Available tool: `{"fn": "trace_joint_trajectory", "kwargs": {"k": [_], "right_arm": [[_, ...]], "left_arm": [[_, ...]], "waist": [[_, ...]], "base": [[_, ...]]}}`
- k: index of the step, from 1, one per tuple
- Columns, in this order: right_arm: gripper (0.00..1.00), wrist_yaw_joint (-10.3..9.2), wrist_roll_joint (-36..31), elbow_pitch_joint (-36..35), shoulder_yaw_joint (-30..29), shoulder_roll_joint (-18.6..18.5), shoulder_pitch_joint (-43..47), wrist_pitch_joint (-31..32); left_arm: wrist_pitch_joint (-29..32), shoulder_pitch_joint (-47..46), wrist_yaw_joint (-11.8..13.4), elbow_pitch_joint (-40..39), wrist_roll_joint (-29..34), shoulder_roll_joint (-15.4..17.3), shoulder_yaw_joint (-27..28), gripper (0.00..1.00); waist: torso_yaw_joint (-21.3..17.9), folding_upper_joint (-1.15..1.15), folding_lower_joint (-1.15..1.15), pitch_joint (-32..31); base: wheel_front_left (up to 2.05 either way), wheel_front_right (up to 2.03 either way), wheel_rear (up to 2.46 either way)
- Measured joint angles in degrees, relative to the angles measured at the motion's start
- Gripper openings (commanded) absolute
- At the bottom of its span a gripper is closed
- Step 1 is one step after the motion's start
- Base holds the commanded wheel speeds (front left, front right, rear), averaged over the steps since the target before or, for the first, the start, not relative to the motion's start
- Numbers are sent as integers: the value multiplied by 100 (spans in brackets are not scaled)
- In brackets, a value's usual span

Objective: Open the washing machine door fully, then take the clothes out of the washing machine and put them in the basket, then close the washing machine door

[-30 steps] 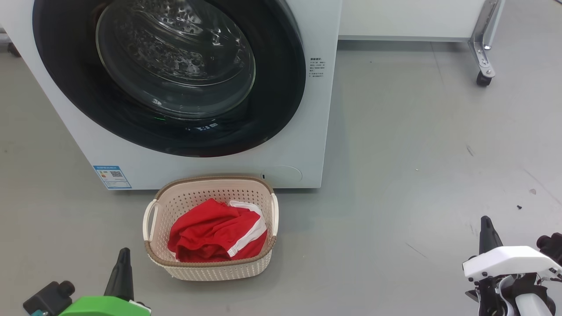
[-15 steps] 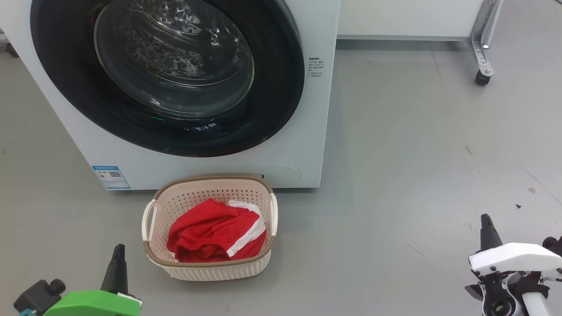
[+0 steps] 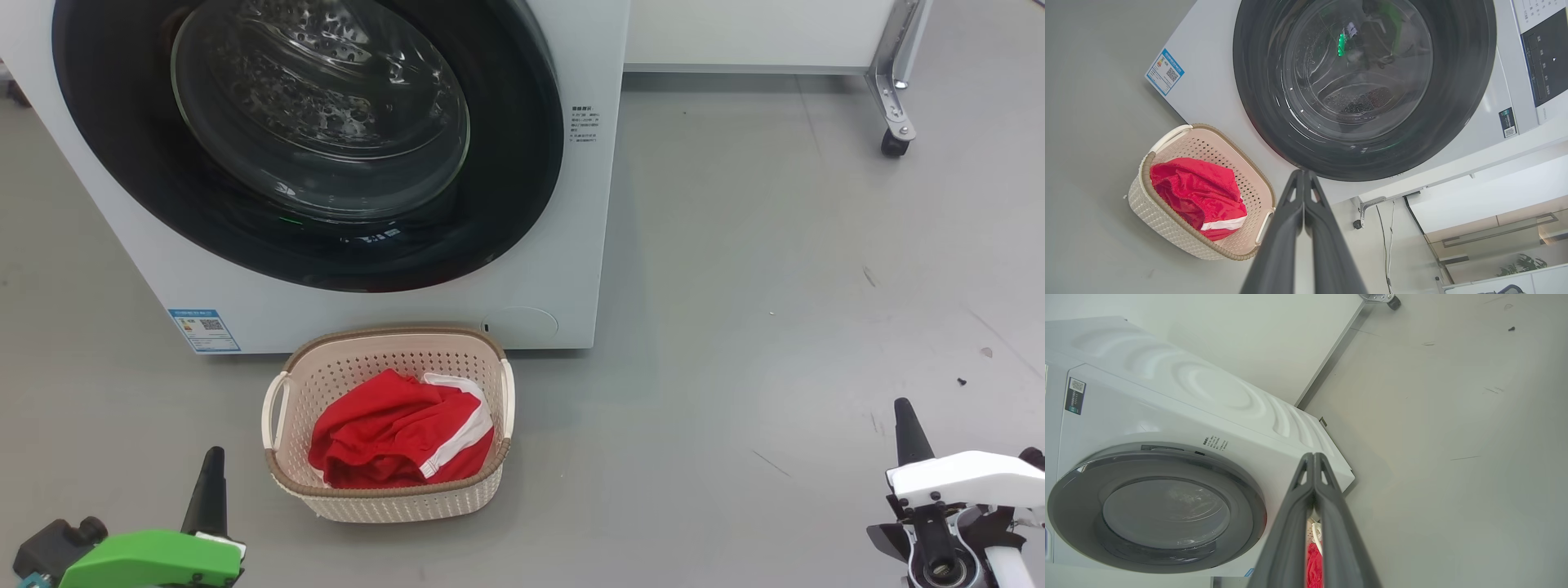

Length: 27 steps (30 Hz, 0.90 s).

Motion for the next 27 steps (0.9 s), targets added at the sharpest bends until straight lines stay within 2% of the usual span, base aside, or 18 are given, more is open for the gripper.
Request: {"fn": "trace_joint_trajectory", "kwargs": {"k": [27], "right_arm": [[0, 180, 1559, -112, -225, 78, -25, 396]], "left_arm": [[412, -173, -44, 63, -1370, -21, 255, 0]], "waist": [[-38, 0, 0, 14]], "base": [[0, 0, 0]]}}
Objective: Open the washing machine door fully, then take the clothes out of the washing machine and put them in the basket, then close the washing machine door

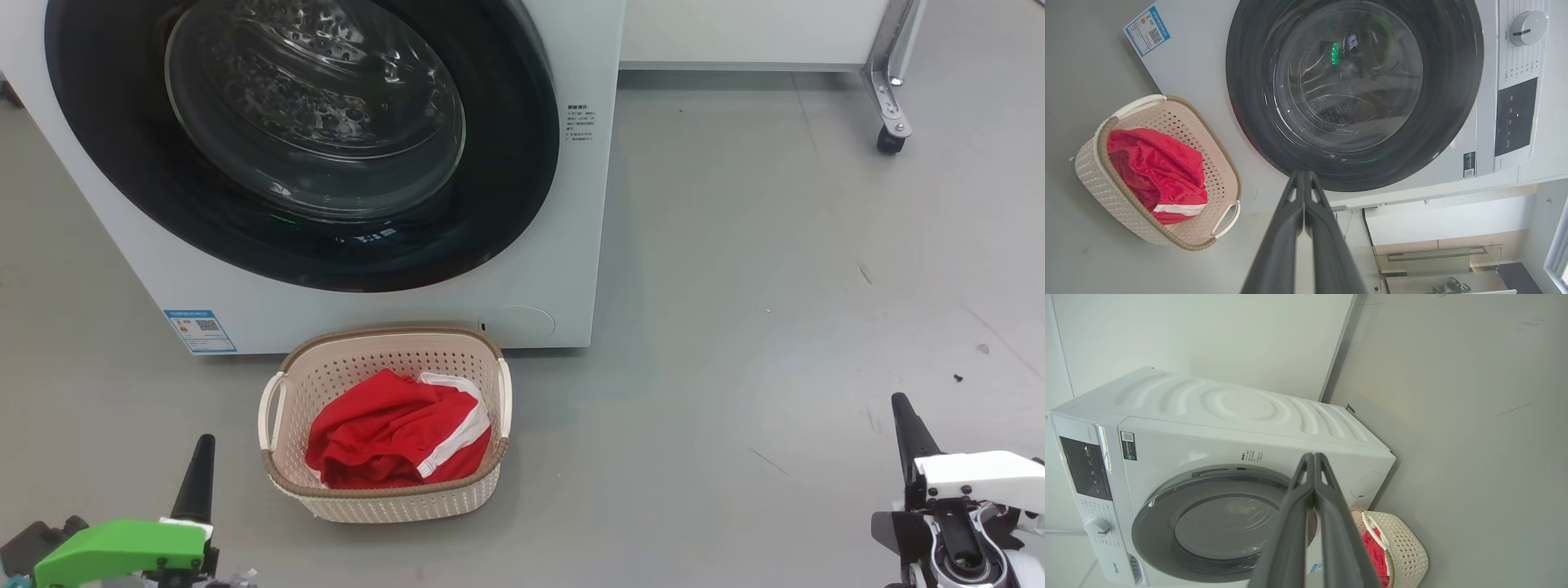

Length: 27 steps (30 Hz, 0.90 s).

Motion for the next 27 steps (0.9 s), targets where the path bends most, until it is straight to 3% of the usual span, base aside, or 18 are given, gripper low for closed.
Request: {"fn": "trace_joint_trajectory", "kwargs": {"k": [20, 27], "right_arm": [[0, 125, 1088, -55, -165, 52, -35, 260], [0, 146, 1101, -65, -167, 54, -68, 260]], "left_arm": [[300, -164, -3, 24, -967, -23, 194, 0], [300, -171, -4, 25, -995, -23, 211, 0]], "waist": [[-27, 0, 0, 9], [-27, 0, 0, 9]], "base": [[0, 0, 0], [0, 0, 0]]}}
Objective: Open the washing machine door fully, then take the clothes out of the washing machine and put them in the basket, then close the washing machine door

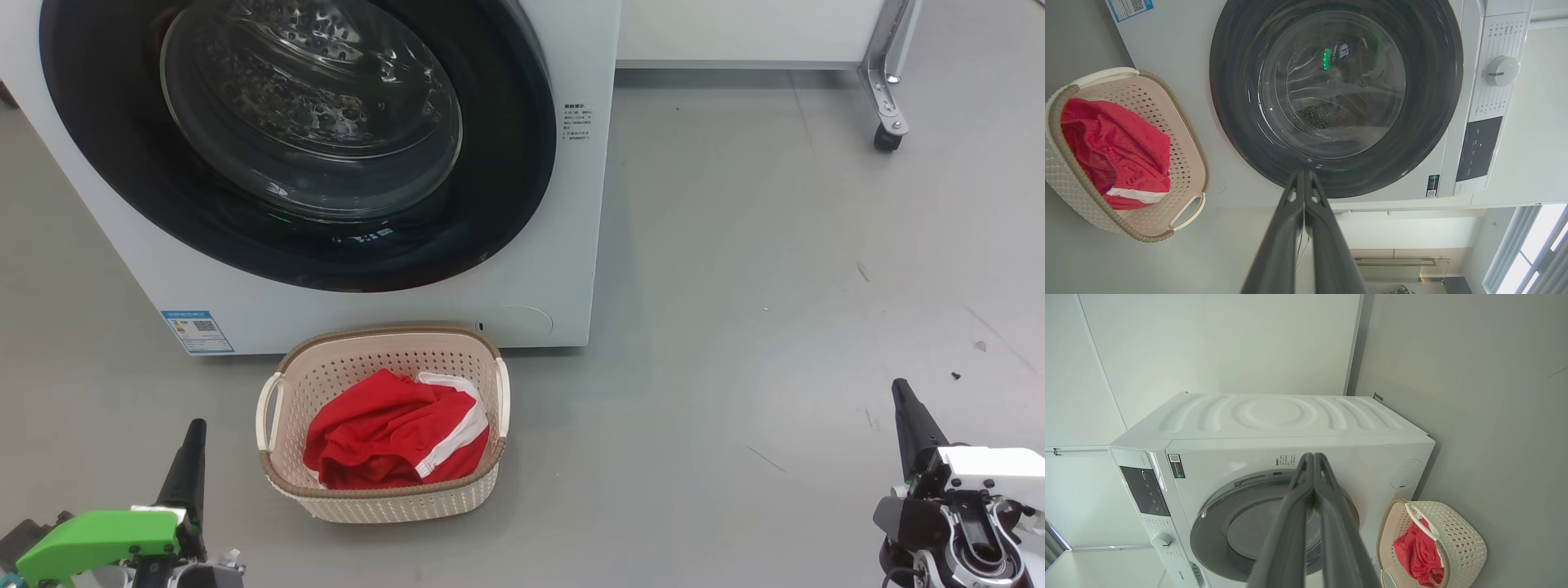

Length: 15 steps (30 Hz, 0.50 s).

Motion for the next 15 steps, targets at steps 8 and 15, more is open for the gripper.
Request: {"fn": "trace_joint_trajectory", "kwargs": {"k": [8, 15], "right_arm": [[0, 0, 5, -14, 1, 1, -10, 0], [0, 0, 5, -19, 2, 1, -10, -1]], "left_arm": [[0, -1, 0, 0, 0, -1, 5, 0], [1, -1, 0, 0, 0, -1, 5, 0]], "waist": [[0, 0, 0, 0], [0, 0, 0, 1]], "base": [[0, 0, 0], [0, 0, 0]]}}
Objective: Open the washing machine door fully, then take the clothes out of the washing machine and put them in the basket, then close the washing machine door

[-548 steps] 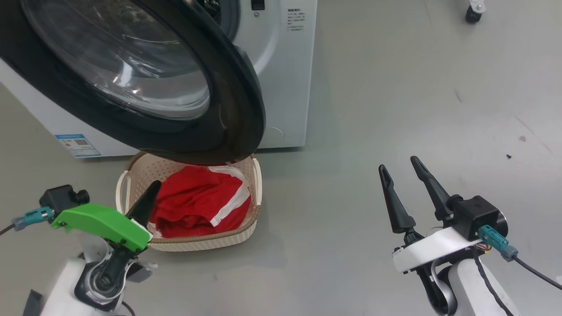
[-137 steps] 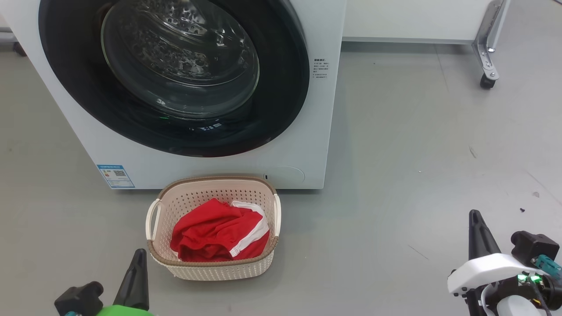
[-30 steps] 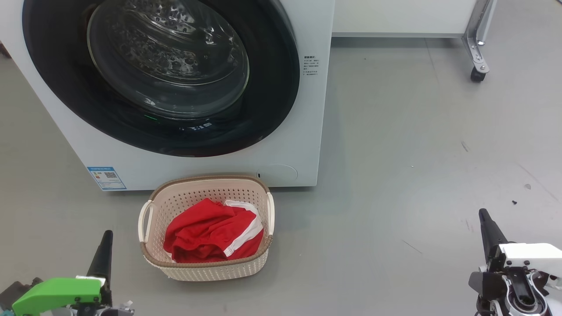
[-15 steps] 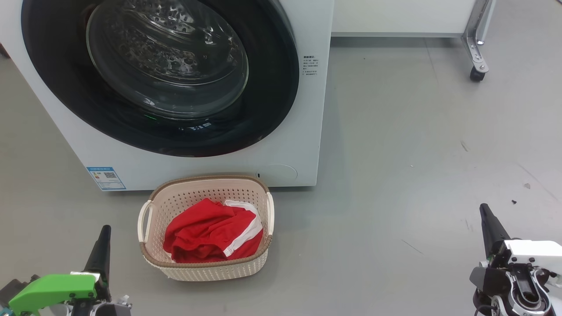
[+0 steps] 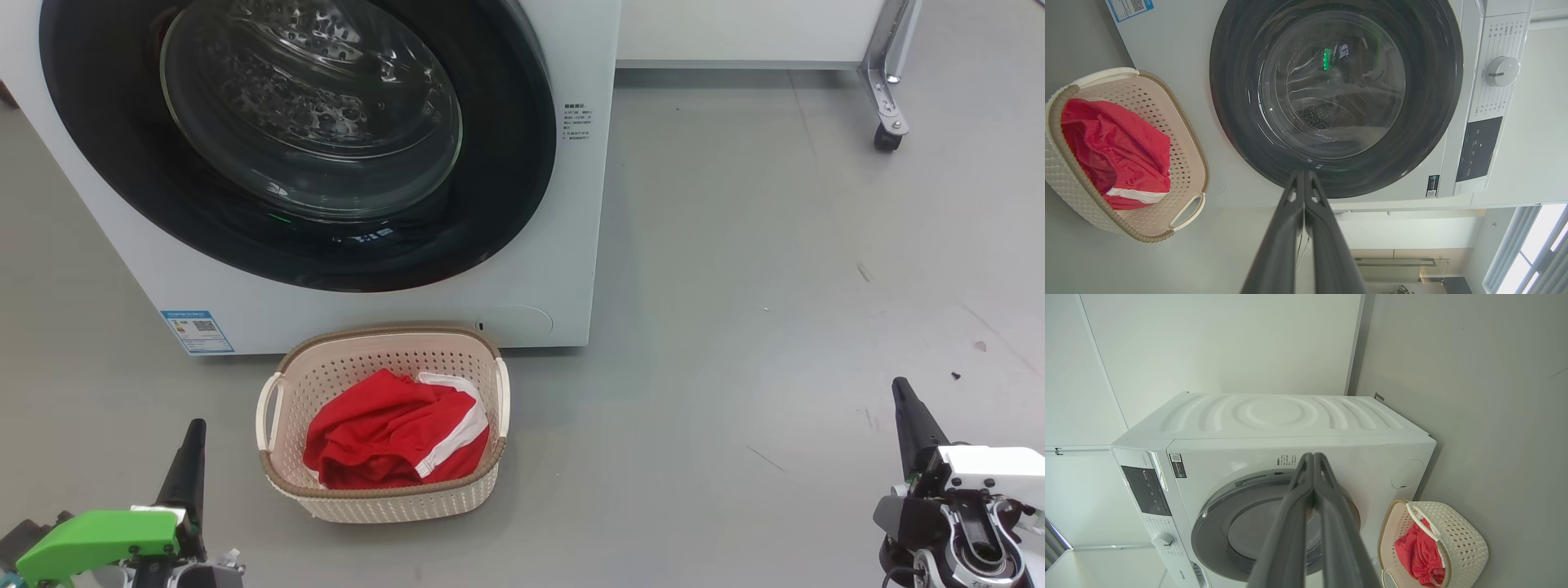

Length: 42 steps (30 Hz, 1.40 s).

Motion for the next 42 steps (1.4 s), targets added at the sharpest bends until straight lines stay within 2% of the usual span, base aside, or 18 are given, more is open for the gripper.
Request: {"fn": "trace_joint_trajectory", "kwargs": {"k": [42], "right_arm": [[0, 0, 2, -30, 14, 0, 0, -5]], "left_arm": [[0, 0, 0, -1, 0, -1, 7, 0]], "waist": [[0, 0, 0, 1]], "base": [[0, 0, 0]]}}
